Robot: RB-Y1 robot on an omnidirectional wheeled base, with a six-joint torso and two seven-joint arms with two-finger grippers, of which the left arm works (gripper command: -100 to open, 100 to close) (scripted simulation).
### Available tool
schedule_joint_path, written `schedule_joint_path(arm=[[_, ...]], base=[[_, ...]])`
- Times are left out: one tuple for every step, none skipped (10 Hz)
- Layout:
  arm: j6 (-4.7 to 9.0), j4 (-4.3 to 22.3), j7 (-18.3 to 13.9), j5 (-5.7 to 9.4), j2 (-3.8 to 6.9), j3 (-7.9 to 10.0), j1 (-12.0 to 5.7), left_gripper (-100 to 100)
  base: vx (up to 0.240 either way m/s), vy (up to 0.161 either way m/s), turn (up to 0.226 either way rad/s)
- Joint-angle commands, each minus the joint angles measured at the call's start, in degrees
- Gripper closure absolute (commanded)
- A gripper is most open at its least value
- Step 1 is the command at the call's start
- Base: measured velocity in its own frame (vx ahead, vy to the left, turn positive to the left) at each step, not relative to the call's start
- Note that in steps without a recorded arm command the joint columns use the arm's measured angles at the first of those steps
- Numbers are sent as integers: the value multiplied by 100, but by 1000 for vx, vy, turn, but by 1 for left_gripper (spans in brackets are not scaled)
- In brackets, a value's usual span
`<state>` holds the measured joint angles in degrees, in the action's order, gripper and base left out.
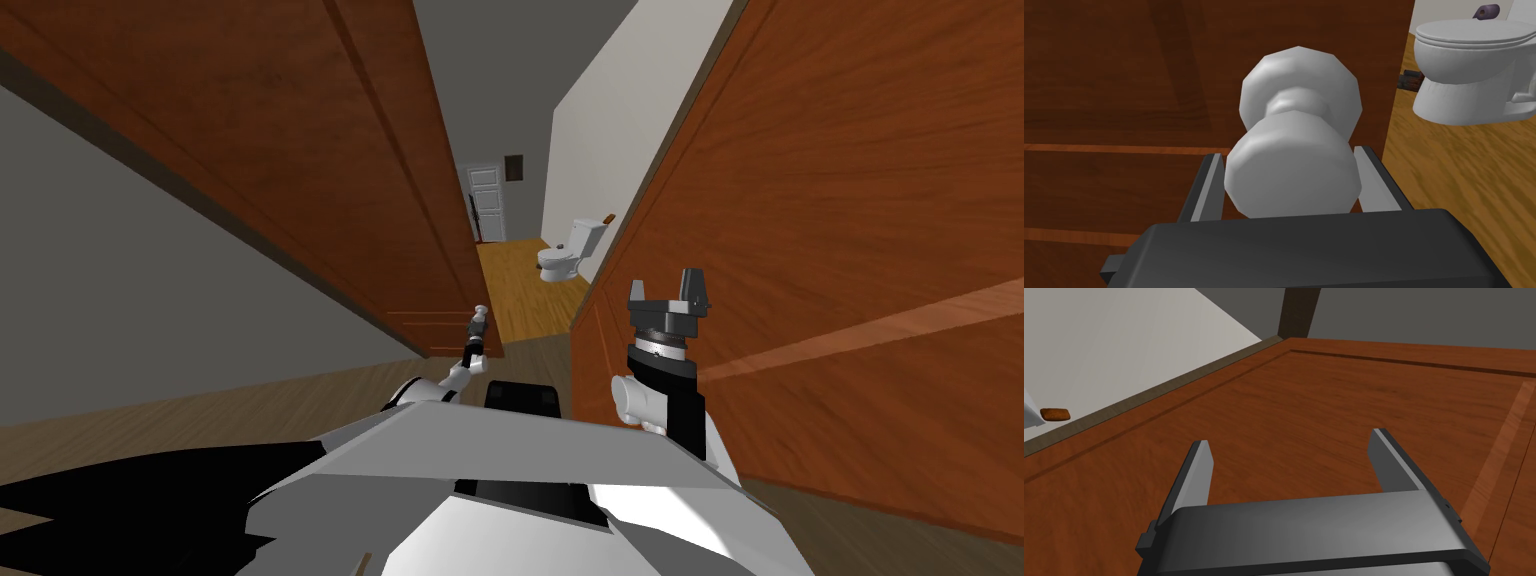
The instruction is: Pull the door open
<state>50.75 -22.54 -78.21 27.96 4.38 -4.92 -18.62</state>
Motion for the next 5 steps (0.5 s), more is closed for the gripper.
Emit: schedule_joint_path(arm=[[62,-80,-118,11,156,-10,59,100],[62,-251,-118,11,156,-10,59,100],[15,-368,-118,11,156,-10,59,100],[49,-326,-118,11,156,-10,59,100],[62,-258,-118,11,156,-10,59,100]], base=[[-193,4,2],[-155,8,17],[-56,2,-7],[0,0,0],[15,5,3]])
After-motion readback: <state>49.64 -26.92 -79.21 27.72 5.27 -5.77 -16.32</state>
